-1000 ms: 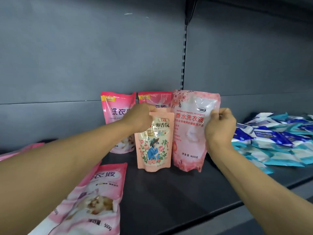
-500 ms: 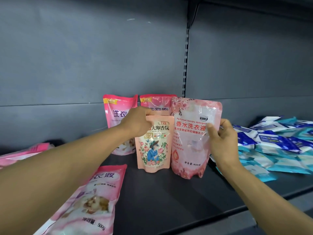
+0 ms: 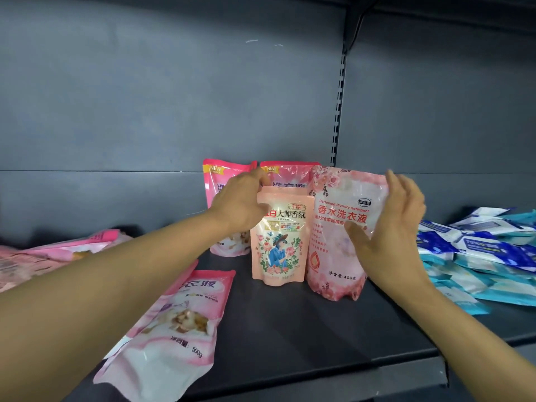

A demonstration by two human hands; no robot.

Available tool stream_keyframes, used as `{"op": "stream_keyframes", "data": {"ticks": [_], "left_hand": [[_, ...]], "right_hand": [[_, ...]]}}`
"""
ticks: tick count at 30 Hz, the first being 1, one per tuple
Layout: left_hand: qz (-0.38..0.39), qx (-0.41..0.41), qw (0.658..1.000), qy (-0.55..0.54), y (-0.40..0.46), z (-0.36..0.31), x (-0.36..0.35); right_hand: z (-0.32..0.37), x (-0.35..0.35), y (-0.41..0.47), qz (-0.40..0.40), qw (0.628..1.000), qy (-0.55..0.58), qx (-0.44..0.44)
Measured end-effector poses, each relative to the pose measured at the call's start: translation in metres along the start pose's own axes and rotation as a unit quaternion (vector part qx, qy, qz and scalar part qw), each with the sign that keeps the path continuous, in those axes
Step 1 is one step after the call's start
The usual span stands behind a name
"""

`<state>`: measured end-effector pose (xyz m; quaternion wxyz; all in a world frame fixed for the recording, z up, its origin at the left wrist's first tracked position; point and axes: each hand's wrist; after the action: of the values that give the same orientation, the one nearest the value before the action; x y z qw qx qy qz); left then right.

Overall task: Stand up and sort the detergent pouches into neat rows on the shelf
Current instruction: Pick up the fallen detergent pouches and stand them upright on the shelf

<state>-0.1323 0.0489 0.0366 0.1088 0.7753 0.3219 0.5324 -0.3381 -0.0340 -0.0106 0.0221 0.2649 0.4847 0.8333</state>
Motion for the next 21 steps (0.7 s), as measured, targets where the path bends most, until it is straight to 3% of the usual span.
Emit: {"op": "stream_keyframes", "data": {"ticks": [4, 10, 14, 17, 21], "left_hand": [[0.007, 0.006, 1.000, 0.023, -0.022, 0.013, 0.017], [0.090, 0.052, 0.991, 0.084, -0.065, 0.056, 0.057], [0.142, 0.126, 0.975, 0.114, -0.086, 0.097, 0.089], [0.174, 0.148, 0.962, 0.150, -0.089, 0.125, 0.103], [0.203, 0.148, 0.958, 0.137, -0.072, 0.156, 0.106]], "right_hand": [[0.025, -0.007, -0.005, 0.058, 0.995, 0.010, 0.083], [0.072, -0.038, -0.017, 0.190, 0.970, 0.107, 0.105], [0.103, -0.068, -0.029, 0.332, 0.929, 0.156, 0.040], [0.118, -0.096, -0.034, 0.450, 0.889, 0.087, -0.008], [0.132, -0.121, -0.037, 0.500, 0.864, 0.001, -0.066]]}}
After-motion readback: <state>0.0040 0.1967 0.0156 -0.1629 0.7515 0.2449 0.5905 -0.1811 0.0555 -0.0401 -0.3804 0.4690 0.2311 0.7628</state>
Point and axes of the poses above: each hand's wrist, its own y-axis towards the middle knuckle, its own x-axis out of the back of the hand, z = x × y, and after that the axes turned 2 degrees about x, right-handed
